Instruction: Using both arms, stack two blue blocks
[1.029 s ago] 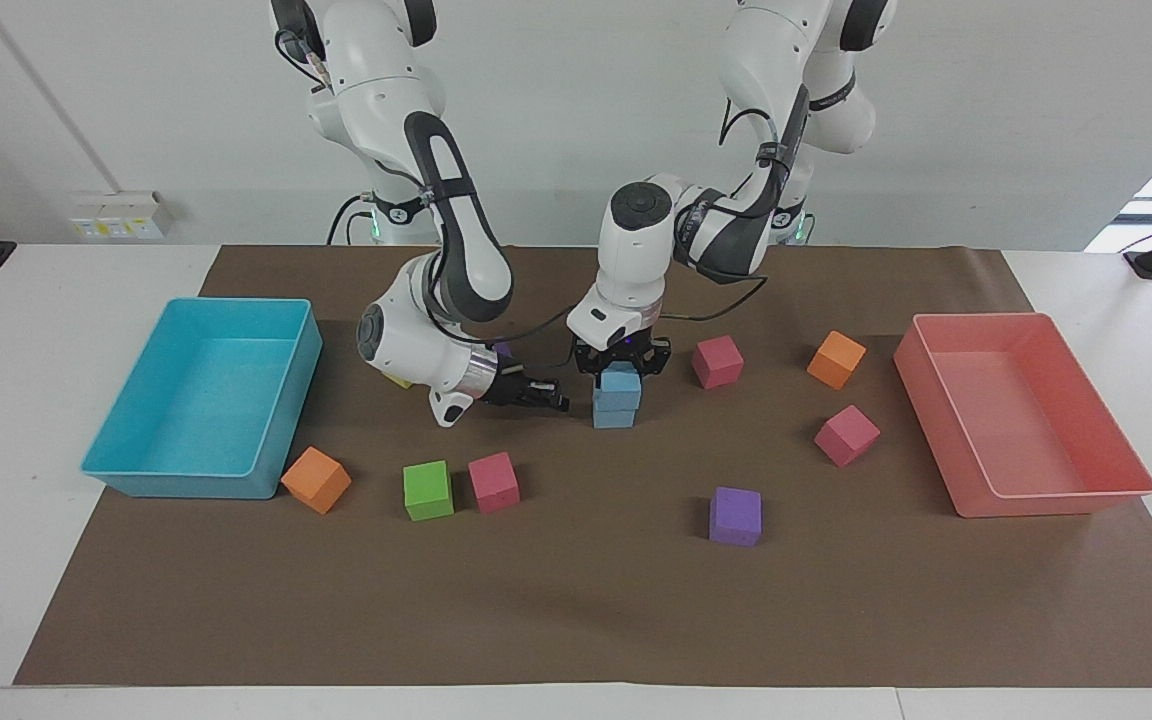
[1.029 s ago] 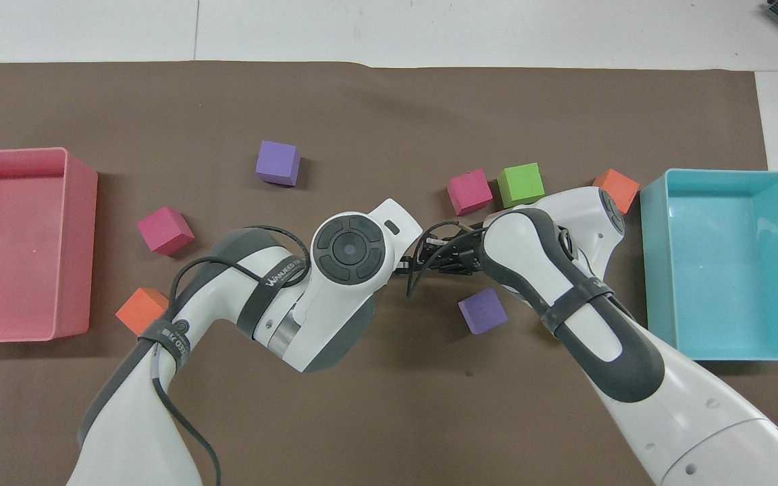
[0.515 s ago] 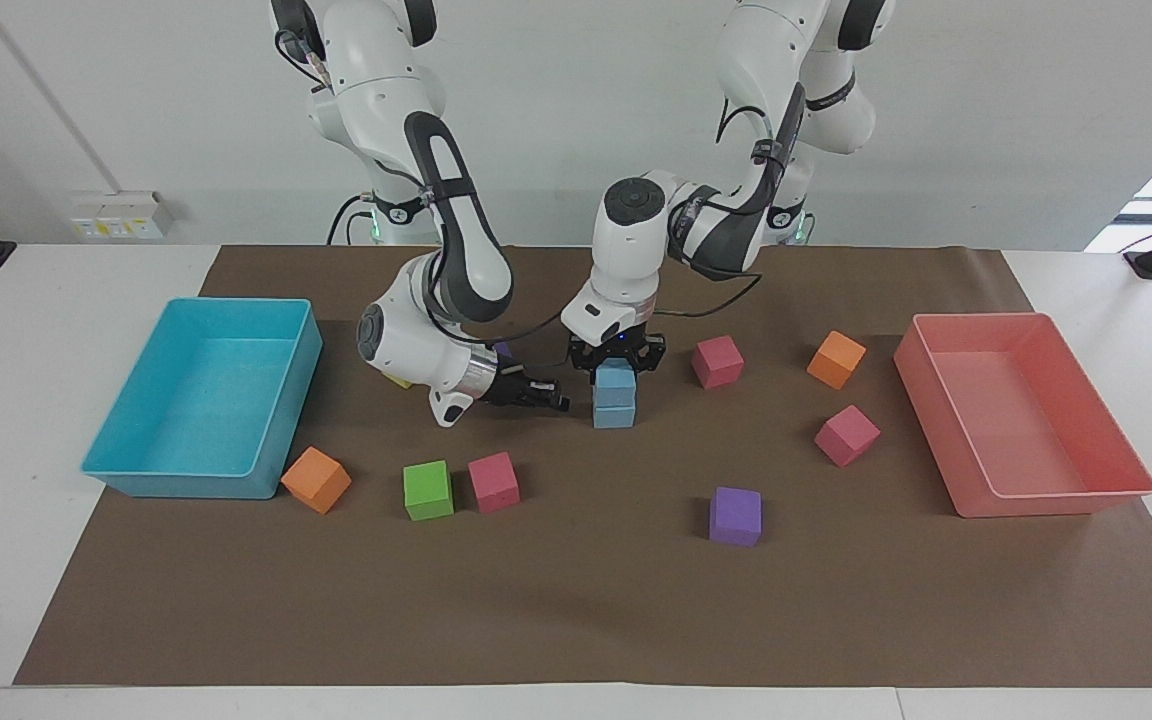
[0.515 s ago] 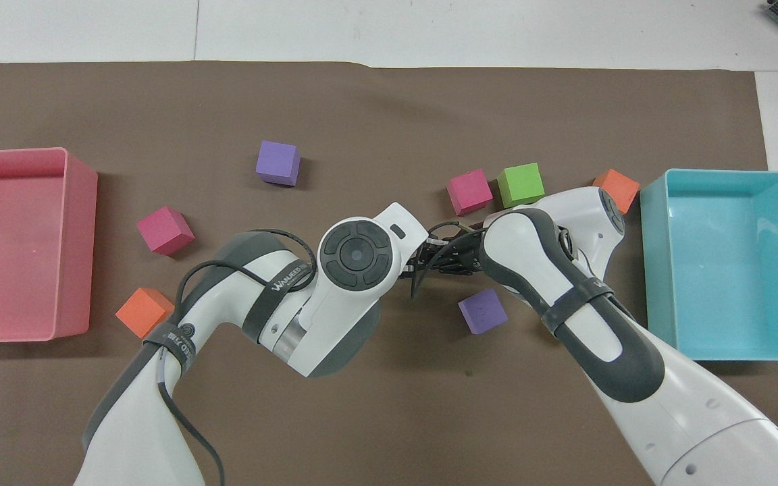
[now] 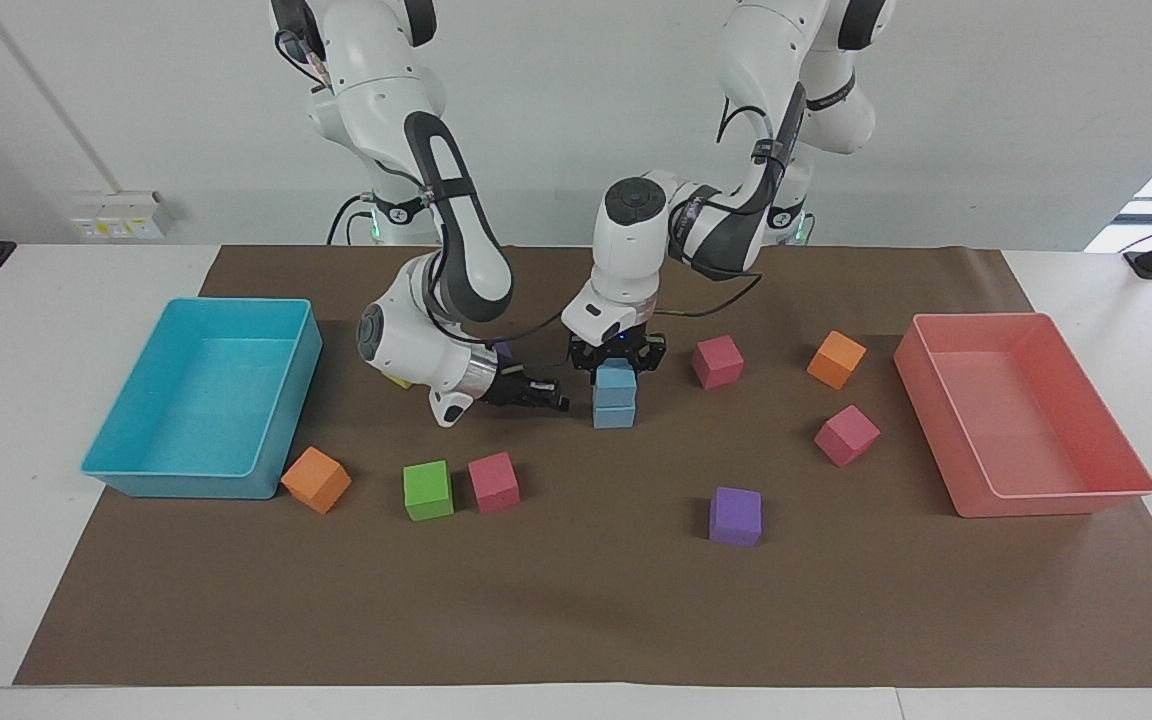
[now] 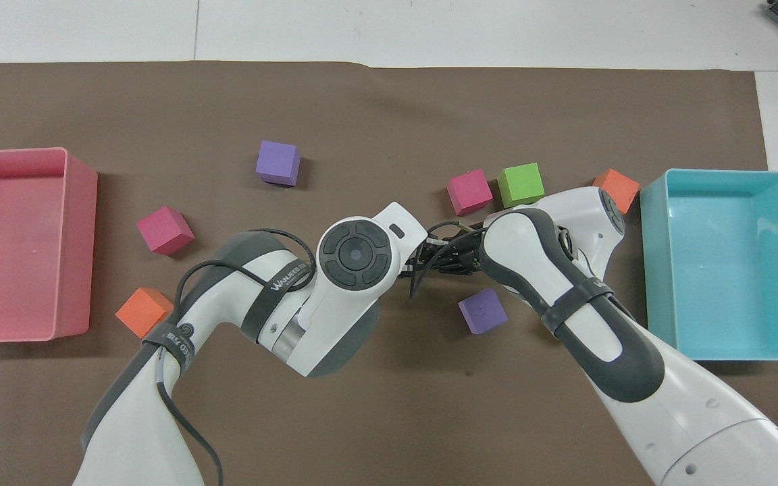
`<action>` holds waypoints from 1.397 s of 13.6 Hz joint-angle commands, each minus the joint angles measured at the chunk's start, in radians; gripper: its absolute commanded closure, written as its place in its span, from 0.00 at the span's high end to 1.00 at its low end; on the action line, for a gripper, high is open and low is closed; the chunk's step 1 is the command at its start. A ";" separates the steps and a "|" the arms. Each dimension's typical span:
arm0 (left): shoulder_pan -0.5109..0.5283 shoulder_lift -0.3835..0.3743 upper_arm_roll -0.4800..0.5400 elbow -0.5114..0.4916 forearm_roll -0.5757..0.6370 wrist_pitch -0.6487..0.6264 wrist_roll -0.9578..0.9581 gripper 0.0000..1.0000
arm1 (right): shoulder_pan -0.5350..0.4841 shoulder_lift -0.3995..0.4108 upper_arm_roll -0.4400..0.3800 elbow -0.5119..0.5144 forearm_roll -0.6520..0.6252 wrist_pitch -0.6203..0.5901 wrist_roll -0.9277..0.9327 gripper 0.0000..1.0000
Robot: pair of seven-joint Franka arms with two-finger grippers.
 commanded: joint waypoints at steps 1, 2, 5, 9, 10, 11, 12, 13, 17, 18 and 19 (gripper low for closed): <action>-0.017 -0.028 0.017 -0.031 0.018 -0.004 -0.022 0.64 | -0.006 -0.004 0.009 -0.011 0.037 0.021 -0.038 0.00; -0.015 -0.028 0.017 -0.031 0.018 -0.001 -0.022 0.64 | -0.006 -0.002 0.009 -0.011 0.037 0.021 -0.036 0.00; -0.014 -0.028 0.015 -0.031 0.019 -0.001 -0.022 0.68 | -0.006 -0.004 0.010 -0.011 0.037 0.021 -0.038 0.00; -0.014 -0.028 0.015 -0.032 0.019 -0.001 -0.019 0.72 | -0.006 -0.004 0.010 -0.011 0.037 0.021 -0.036 0.00; -0.014 -0.028 0.015 -0.032 0.019 -0.001 -0.019 0.86 | -0.006 -0.004 0.009 -0.011 0.037 0.021 -0.036 0.00; -0.014 -0.028 0.015 -0.031 0.019 -0.002 -0.019 1.00 | -0.006 -0.004 0.009 -0.011 0.037 0.021 -0.036 0.00; -0.014 -0.028 0.017 -0.028 0.019 -0.004 -0.017 1.00 | -0.004 -0.004 0.009 -0.011 0.037 0.021 -0.036 0.00; -0.012 -0.025 0.017 -0.020 0.018 -0.005 -0.017 1.00 | -0.003 -0.004 0.009 -0.011 0.037 0.022 -0.036 0.00; 0.008 -0.074 0.023 -0.011 0.018 -0.021 -0.008 1.00 | -0.004 -0.004 0.009 -0.011 0.037 0.021 -0.038 0.00; 0.012 -0.100 0.028 -0.011 0.018 -0.024 -0.003 1.00 | -0.009 -0.004 0.009 -0.011 0.037 0.016 -0.041 0.00; 0.038 -0.134 0.029 -0.014 0.018 -0.043 0.006 1.00 | -0.010 -0.004 0.009 -0.009 0.037 0.010 -0.042 0.00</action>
